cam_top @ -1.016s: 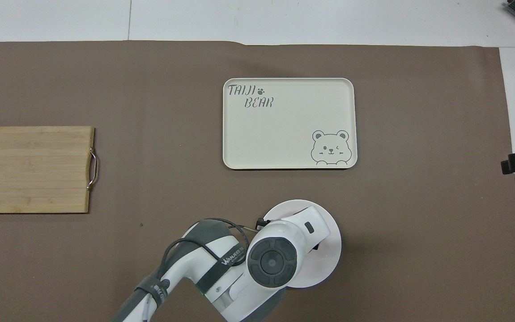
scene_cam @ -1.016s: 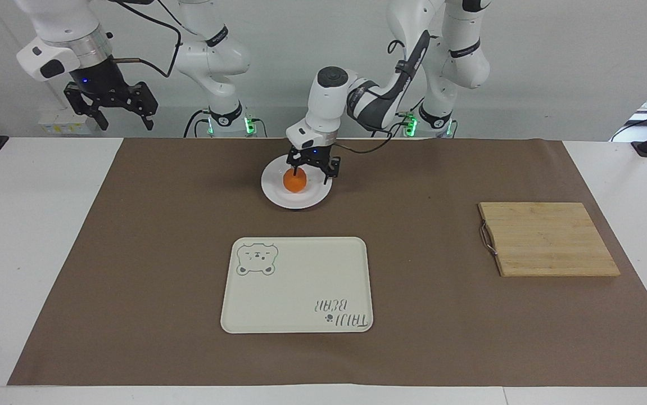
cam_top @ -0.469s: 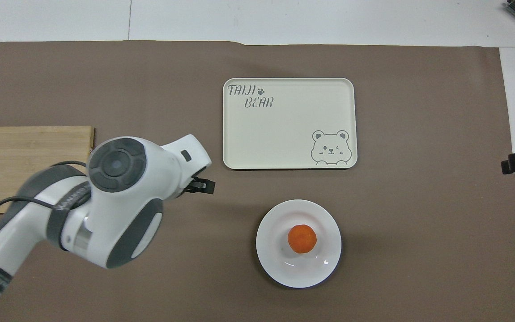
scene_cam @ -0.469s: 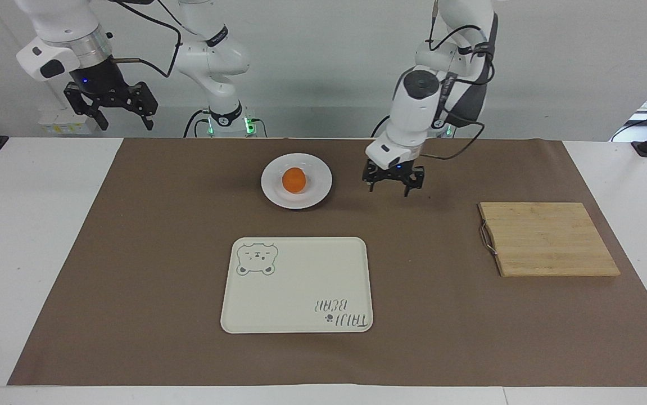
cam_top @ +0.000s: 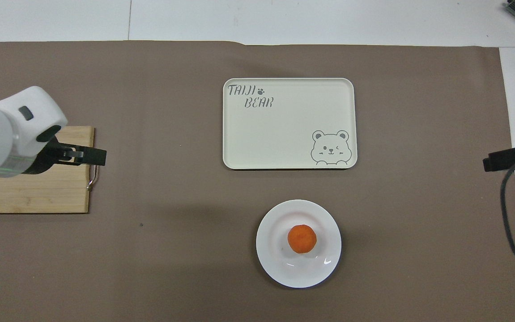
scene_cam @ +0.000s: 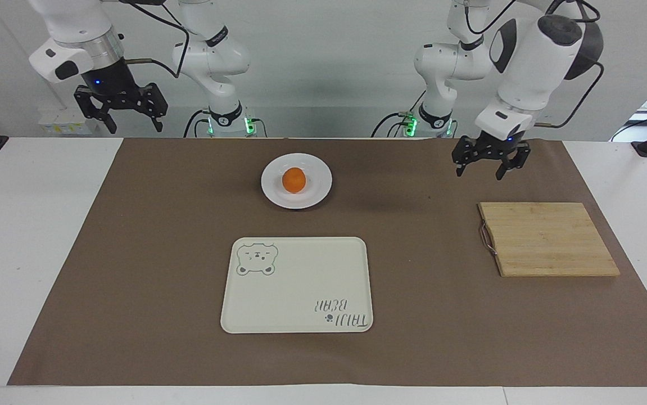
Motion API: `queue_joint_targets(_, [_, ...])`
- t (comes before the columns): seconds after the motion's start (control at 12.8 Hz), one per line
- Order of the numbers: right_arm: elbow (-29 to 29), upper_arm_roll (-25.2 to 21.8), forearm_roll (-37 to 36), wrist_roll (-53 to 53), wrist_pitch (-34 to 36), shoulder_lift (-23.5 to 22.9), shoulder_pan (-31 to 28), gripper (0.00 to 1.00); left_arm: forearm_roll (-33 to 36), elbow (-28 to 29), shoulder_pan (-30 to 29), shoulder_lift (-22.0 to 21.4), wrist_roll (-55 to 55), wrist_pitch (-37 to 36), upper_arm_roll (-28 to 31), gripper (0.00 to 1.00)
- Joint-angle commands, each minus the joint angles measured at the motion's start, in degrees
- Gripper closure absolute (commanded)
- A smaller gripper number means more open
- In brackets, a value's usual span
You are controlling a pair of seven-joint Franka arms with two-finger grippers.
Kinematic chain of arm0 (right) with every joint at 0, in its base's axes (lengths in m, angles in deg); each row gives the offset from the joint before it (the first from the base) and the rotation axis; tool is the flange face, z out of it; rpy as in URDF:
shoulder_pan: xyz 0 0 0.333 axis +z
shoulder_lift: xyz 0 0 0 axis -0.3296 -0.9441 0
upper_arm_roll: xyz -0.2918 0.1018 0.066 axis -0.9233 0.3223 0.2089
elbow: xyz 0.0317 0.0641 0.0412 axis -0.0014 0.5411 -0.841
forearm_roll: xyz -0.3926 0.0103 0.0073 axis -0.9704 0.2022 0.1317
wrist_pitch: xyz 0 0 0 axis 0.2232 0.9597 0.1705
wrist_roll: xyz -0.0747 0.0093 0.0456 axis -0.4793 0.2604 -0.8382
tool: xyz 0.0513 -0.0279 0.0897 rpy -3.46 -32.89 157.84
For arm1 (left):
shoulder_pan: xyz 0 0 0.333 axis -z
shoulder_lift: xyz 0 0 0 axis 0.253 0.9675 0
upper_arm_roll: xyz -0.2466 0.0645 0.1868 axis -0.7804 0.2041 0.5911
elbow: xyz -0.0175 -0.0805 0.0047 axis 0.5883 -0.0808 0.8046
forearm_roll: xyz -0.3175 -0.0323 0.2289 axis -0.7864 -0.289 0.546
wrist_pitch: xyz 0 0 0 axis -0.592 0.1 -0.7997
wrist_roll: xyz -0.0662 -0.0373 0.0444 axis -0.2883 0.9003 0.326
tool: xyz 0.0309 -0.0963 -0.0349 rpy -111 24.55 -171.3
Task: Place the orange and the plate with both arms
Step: 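Withdraw the left gripper while the right gripper reaches toward the plate, then grasp the white plate rim with the right gripper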
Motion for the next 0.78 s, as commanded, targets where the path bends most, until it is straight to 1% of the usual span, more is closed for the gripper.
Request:
queue_joint_targets(0.0, [7.6,0.5,6.5,1.2,-6.2,0.6,2.5,0.0,2.2,-9.5,-4.5,1.4,-3.4,-7.1,-0.8,0.0])
queue_joint_targets(0.16, [12.8,0.5,8.9,1.2,-10.6,-0.1,5.3,0.0,2.5,-13.5,-7.4,2.6,-6.3,-10.9,-0.7,0.0])
queue_joint_targets(0.31, [19.4,0.5,15.7,1.7,-15.9,-0.3,6.2,0.0,3.2,-19.5,-7.7,5.9,-8.1,-16.5,-0.7,0.0])
queue_joint_targets(0.39, [22.9,0.5,18.2,4.0,-18.8,-0.3,7.2,0.0,4.5,-21.8,-7.7,7.2,-9.9,-18.8,-0.6,0.0])
queue_joint_targets(0.55, [31.6,0.5,22.2,10.5,-27.1,-0.3,8.2,0.0,4.4,-21.1,-8.4,6.6,-11.6,-18.3,-0.6,0.0])
queue_joint_targets(0.62, [34.1,0.5,24.3,13.0,-29.2,-0.4,8.3,0.0,4.1,-19.8,-8.5,6.0,-11.3,-18.0,-0.6,0.0])
queue_joint_targets(0.7, [35.7,0.5,26.1,15.5,-30.0,-1.5,8.2,0.0,3.5,-19.3,-8.5,5.7,-10.9,-17.6,-0.6,0.0])
